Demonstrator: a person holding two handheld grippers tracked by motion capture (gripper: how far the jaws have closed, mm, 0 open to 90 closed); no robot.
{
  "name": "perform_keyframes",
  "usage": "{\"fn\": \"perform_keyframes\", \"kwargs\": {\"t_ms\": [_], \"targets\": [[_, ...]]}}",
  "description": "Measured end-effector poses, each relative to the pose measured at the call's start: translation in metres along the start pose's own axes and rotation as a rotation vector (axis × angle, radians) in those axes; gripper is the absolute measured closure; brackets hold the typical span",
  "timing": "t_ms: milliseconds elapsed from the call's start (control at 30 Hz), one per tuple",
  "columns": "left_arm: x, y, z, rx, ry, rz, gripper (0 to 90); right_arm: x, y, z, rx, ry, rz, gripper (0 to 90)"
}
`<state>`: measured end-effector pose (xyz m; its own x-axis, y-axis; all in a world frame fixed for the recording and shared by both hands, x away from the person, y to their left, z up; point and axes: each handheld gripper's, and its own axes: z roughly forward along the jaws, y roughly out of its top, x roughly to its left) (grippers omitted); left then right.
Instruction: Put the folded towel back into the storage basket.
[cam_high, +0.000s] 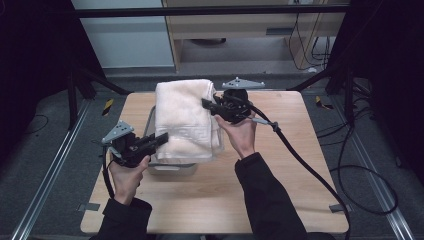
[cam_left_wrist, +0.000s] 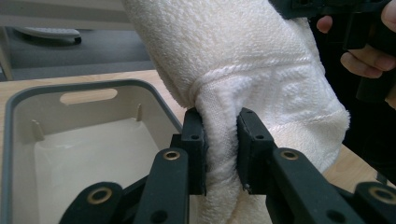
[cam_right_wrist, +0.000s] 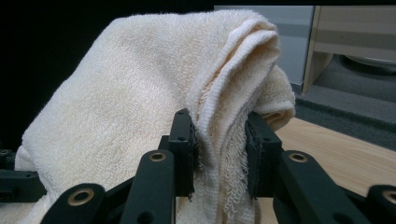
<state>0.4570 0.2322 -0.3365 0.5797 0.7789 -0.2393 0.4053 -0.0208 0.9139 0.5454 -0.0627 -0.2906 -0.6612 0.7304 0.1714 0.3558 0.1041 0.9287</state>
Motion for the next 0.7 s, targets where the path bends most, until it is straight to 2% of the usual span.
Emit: {"fn": "perform_keyframes", "kwargs": {"t_ms": [167, 700], "targets": [[0.006, 0.001, -0.003, -0.005, 0.027, 0.007, 74.4, 0.005, 0.003, 0.009, 0.005, 0.000, -0.006, 68.3], [0.029, 0.001, -0.013, -0.011, 0.083, -0.022, 74.4, 0.020, 0.006, 0.039, -0.009, 0.001, -0.016, 68.4]]}}
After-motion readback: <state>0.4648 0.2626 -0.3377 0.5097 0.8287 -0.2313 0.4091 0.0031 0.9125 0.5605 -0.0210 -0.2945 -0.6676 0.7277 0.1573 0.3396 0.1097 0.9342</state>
